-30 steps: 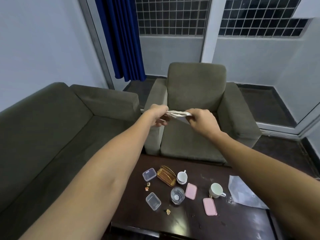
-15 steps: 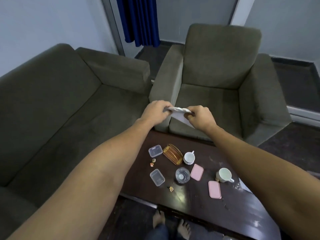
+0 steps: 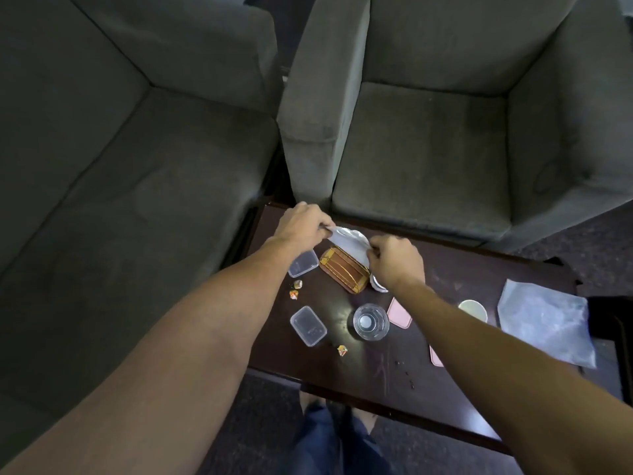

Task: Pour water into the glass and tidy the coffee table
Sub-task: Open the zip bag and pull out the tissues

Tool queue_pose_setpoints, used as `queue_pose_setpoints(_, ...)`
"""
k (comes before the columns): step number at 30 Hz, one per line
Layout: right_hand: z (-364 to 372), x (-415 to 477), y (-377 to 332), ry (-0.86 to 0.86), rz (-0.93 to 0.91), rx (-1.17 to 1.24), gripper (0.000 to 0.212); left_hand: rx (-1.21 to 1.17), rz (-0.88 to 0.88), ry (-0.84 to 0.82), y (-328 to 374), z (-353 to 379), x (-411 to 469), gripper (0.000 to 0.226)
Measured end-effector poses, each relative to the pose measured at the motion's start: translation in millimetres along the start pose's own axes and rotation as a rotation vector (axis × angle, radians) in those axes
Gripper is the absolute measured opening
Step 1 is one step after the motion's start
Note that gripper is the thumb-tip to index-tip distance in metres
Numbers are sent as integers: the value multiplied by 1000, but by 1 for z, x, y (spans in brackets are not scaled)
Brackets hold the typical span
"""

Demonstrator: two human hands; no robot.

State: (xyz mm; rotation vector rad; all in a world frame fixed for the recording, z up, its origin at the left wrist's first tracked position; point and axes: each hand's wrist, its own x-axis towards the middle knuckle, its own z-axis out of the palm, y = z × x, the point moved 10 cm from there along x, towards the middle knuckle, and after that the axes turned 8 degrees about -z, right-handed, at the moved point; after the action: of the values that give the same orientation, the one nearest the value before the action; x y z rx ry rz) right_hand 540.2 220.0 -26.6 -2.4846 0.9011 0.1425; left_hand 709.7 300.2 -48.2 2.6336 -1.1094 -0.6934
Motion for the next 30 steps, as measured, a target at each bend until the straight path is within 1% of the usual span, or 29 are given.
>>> queue_pose_setpoints(4, 40, 13, 19, 20, 22, -94, 17, 56, -9, -11, -14, 43, 25, 14)
queue_pose_setpoints(8, 68, 26, 34, 34, 53, -129, 19, 80, -11, -28, -24, 73, 43, 14)
queue_pose_setpoints(18, 117, 39, 45, -188, 66, -263, 21, 150, 29, -111, -25, 114, 61, 21)
queue_pose_setpoints(22, 125, 41, 48, -201, 65, -284, 20, 196, 33, -159, -29, 126, 61, 19)
queue_pose_setpoints(27, 140, 44, 51, -218, 41, -358, 20, 194, 40, -166, -31, 134, 62, 21)
queue_pose_setpoints(30, 146, 46, 56, -236, 53, -357, 17, 184, 24, -181, -33, 138, 64, 21)
